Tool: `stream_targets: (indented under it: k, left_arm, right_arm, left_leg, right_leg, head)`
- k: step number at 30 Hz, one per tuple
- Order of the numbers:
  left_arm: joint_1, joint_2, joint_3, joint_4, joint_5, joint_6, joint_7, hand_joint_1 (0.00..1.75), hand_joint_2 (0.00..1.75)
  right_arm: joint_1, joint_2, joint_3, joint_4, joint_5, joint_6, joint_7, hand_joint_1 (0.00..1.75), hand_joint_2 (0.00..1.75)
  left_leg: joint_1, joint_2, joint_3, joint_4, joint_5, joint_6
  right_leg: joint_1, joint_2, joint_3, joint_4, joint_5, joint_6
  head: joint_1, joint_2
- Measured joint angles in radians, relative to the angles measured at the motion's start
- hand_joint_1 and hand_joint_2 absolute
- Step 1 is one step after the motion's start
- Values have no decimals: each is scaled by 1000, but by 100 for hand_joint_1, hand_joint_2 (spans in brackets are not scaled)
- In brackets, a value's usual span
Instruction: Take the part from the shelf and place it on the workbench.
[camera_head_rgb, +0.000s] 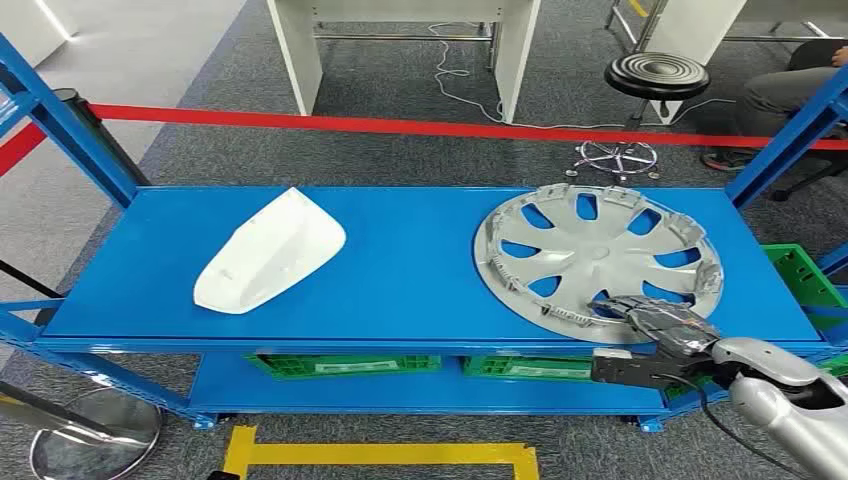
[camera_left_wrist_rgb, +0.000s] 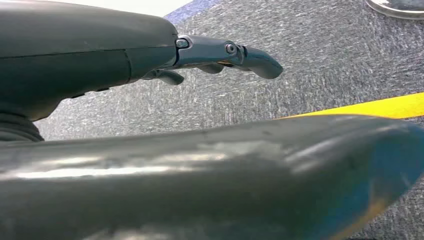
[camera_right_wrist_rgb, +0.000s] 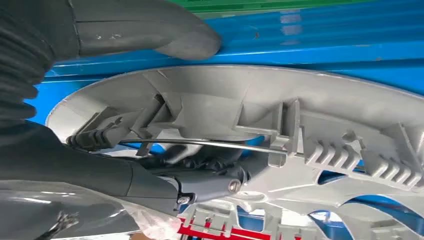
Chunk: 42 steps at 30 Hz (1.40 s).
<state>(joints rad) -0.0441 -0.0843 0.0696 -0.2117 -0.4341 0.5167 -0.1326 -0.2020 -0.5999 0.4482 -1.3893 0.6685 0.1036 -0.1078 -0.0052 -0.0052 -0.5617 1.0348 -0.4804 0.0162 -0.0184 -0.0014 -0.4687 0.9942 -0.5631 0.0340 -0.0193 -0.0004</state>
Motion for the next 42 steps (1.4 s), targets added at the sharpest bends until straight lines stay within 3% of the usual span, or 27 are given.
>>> stream_targets:
  k: [24, 31, 42]
  left_arm:
    - [5, 0, 20, 0, 0, -16, -21, 0, 0]
    - [4, 1, 47, 0, 40, -162, -126, 0, 0]
    - [1, 3, 67, 0, 32, -188, -222, 0, 0]
  right_arm:
    - [46, -3, -16, -31, 26, -109, -19, 175, 175]
    - [47, 5, -22, -57, 69, -165, -44, 175, 175]
    - [22, 54, -27, -138, 232, -322, -59, 175, 175]
  left_leg:
    - [-1, 0, -4, 0, 0, 0]
    - [-1, 0, -5, 0, 1, 1]
    - [-1, 0, -7, 0, 2, 2]
  right_leg:
    - [0, 0, 6, 0, 0, 0]
    - [0, 2, 6, 1, 1, 1]
    - [0, 0, 5, 1, 1, 1]
  head:
    - [0, 0]
    - [0, 0]
    - [0, 0]
